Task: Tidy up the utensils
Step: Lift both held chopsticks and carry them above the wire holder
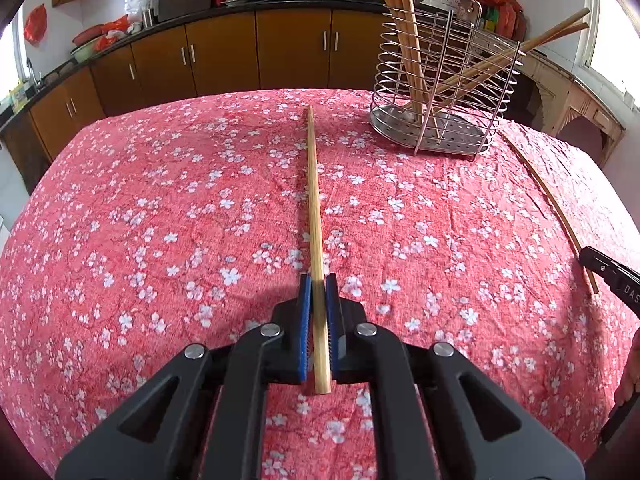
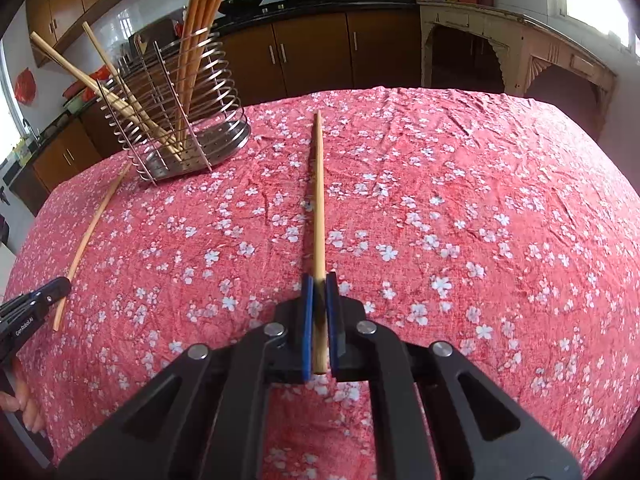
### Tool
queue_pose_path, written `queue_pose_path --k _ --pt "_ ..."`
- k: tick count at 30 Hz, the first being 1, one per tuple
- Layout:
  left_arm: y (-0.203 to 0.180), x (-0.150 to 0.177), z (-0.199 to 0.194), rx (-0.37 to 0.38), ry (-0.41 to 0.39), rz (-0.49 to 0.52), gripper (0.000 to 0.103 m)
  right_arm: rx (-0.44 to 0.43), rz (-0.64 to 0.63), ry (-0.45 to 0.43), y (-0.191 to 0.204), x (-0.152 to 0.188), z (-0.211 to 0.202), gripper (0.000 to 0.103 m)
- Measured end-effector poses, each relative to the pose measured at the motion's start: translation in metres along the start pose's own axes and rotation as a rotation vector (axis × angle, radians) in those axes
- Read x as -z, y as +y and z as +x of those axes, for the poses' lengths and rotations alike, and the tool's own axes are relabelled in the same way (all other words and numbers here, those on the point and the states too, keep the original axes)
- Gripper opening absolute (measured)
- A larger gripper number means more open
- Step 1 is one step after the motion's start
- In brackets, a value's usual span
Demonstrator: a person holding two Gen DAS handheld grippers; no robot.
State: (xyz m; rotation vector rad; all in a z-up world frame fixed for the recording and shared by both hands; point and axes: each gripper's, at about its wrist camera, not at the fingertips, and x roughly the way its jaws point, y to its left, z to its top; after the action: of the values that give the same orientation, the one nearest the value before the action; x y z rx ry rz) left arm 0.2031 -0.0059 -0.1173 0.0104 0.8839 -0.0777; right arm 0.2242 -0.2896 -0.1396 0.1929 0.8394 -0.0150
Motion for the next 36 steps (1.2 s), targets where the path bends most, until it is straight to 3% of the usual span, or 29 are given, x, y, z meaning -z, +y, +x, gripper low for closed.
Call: queue_pose_path --k 6,17,25,30,36 --pt "0.004 -0.005 -0.035 0.024 -0.077 0.001 0.007 -0.006 -0.016 -0.119 -0.001 -0.01 -0.043 0.007" --pt "0.021 -0.038 -0.11 0.083 -0.337 -0.065 0.007 -0.047 -0.048 -0.389 0.0 -0.054 -0.119 0.007" --pt "0.025 -0.077 -0.125 0.123 -0.428 -0.064 0.007 -0.114 0.022 -0.449 -0.013 -0.079 -0.133 0.007" --pt "0.018 -0.085 -0.126 0.111 -0.442 -0.022 0.007 -0.128 0.029 -0.462 -0.018 -0.087 -0.137 0.007" --pt "0.02 -0.09 -0.123 0.106 -0.449 -0.051 0.007 -0.147 0.044 -0.475 -0.021 -0.095 -0.141 0.007"
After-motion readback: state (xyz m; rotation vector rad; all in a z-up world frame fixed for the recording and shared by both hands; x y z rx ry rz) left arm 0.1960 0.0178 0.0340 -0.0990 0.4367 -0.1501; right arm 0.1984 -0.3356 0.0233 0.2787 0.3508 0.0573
